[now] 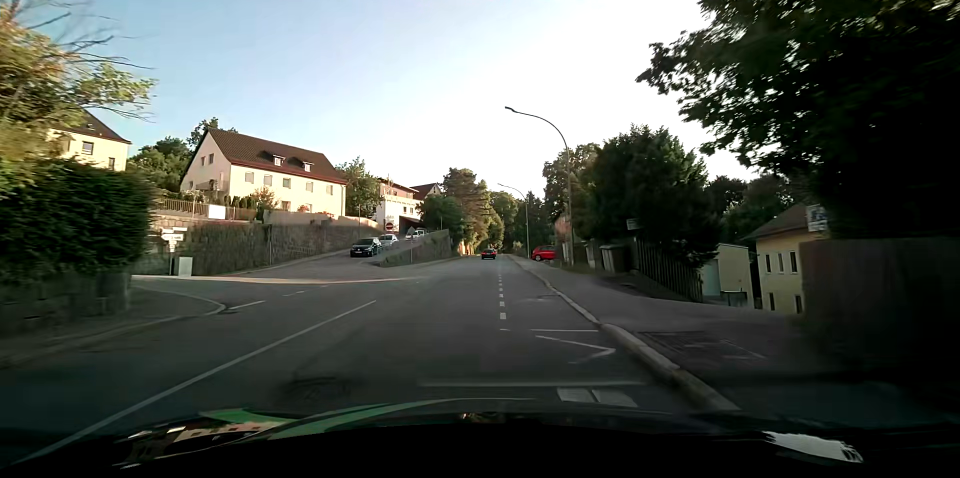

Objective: Follow the waypoints while adhering to traffic rules and regulations

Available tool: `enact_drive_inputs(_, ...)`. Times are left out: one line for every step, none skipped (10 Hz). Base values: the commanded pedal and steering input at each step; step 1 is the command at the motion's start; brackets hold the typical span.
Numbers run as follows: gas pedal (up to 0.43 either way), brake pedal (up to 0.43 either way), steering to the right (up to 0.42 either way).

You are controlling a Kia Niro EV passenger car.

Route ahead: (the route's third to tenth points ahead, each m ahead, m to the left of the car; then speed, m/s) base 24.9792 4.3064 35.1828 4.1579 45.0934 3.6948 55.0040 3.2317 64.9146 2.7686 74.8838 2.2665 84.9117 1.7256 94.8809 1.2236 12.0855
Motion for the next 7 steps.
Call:
enact_drive_inputs(0.24, 0.0, -0.003)
enact_drive_inputs(0.24, 0.0, -0.003)
enact_drive_inputs(0.24, 0.0, -0.003)
enact_drive_inputs(0.248, 0.0, -0.003)
enact_drive_inputs(0.248, 0.0, -0.002)
enact_drive_inputs(0.248, 0.0, -0.002)
enact_drive_inputs(0.248, 0.0, -0.001)
